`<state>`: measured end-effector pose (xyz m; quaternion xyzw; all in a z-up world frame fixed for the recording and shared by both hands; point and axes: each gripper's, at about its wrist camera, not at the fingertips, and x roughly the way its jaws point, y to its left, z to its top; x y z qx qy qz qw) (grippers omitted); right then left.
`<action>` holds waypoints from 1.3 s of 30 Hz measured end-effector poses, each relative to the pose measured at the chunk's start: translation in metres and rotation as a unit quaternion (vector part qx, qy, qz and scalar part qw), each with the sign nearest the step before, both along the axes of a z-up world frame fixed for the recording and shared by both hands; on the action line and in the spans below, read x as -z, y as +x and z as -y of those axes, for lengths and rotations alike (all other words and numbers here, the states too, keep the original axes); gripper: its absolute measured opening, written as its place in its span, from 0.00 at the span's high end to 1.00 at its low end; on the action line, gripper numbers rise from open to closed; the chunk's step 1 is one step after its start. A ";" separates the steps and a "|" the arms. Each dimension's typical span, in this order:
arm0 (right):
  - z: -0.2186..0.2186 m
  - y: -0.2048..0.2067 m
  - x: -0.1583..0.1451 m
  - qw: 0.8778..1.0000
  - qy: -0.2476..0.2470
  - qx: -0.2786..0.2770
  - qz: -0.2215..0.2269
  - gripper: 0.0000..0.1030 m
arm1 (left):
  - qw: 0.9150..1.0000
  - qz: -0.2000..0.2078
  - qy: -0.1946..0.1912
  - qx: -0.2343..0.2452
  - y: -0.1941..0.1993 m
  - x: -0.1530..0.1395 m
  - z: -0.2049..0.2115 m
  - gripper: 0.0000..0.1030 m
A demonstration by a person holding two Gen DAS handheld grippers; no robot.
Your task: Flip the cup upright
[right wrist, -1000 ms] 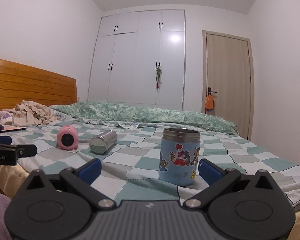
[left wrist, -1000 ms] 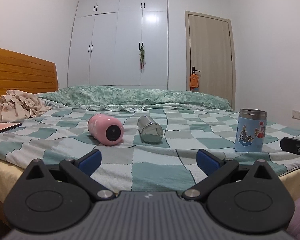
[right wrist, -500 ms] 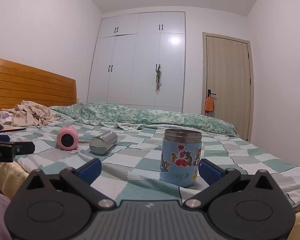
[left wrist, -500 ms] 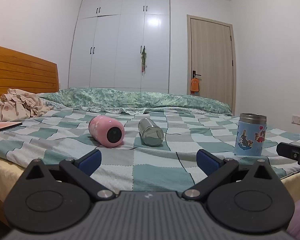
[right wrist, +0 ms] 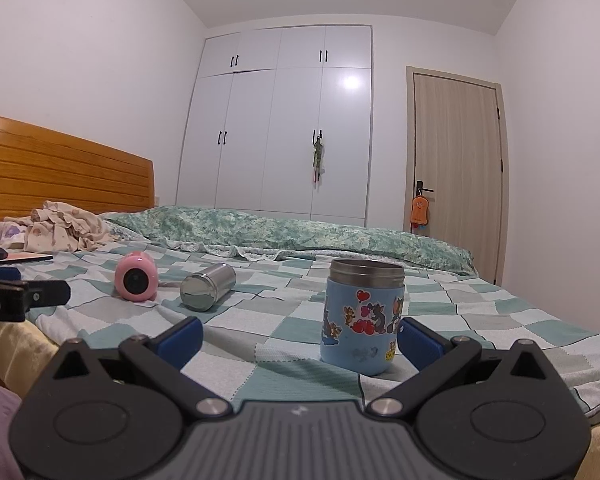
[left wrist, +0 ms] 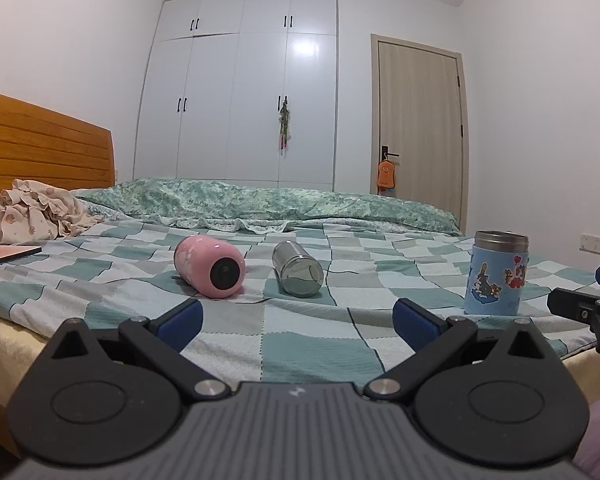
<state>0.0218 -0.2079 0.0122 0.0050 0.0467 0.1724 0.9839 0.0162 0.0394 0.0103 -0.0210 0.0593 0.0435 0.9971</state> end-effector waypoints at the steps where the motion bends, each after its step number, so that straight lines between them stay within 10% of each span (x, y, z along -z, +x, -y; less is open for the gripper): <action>1: 0.000 0.000 0.000 1.000 0.000 0.000 0.000 0.00 | 1.000 0.000 0.000 0.000 0.000 0.000 0.000 0.00; 39: 0.001 0.000 0.000 1.000 -0.005 -0.001 0.005 0.00 | 1.000 0.004 -0.002 0.002 -0.001 -0.001 0.001 0.00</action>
